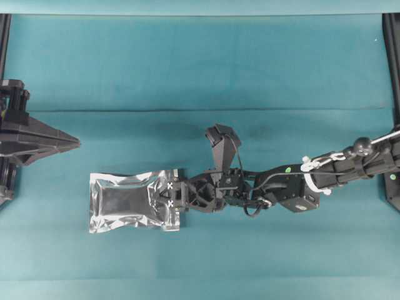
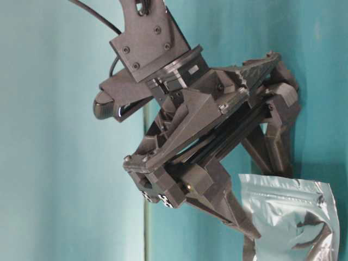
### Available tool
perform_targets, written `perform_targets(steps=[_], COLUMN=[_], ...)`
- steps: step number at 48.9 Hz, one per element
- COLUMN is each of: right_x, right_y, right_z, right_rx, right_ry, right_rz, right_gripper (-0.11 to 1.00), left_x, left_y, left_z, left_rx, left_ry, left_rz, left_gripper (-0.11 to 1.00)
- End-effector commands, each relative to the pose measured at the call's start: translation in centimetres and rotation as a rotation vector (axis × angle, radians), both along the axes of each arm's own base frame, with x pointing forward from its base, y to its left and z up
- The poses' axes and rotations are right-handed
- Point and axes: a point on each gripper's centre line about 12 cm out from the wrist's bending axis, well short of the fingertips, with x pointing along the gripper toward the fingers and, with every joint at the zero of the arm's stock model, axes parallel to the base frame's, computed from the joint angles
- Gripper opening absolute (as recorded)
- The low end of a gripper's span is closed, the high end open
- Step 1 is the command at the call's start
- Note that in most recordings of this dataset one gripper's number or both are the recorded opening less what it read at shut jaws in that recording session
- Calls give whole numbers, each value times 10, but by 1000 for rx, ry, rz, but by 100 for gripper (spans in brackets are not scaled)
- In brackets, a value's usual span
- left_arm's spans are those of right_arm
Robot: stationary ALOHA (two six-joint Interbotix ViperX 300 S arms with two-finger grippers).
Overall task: Hand over the silver zip bag and make it stand upright.
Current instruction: 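Close the right gripper on the bag's right edge, then lift the bag with the right gripper and rotate it to hang vertically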
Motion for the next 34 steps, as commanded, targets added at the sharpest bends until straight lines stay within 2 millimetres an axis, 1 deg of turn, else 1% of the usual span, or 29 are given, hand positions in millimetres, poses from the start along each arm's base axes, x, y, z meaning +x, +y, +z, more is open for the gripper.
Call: perform_targets(steps=[1, 5, 8, 13, 15, 18, 22, 24, 29, 34], right_x=[1, 0, -1, -1, -1, -1, 0, 0, -1, -4], right_y=[-1, -2, -3, -4, -5, -6, -8, -8, -12, -17], right_z=[-4, -4, -5, -4, -2, 1, 11, 15, 28, 46], right_rx=[11, 14, 14, 15, 14, 12, -4, -19, -52, -96], right_ry=[10, 18, 19, 19, 15, 9, -8, -7, 13, 47], right_rz=[-13, -17, -19, -22, -23, -24, -12, 3, 42, 106], right_gripper=[85, 79, 69, 46, 33, 18, 4, 2, 2, 2], left_x=[1, 1, 1, 2, 1, 1, 1, 1, 1, 1], left_y=[0, 0, 0, 0, 0, 0, 0, 0, 0, 0], left_z=[9, 9, 9, 9, 9, 9, 9, 9, 9, 10], left_rx=[0, 2, 2, 2, 4, 2, 2, 2, 2, 2], left_ry=[-23, -23, -23, -22, -23, -23, -23, -23, -23, -26], left_rz=[-2, -2, 0, -2, -1, 0, 0, 0, 0, 0], left_gripper=[0, 0, 0, 0, 0, 0, 0, 0, 0, 0])
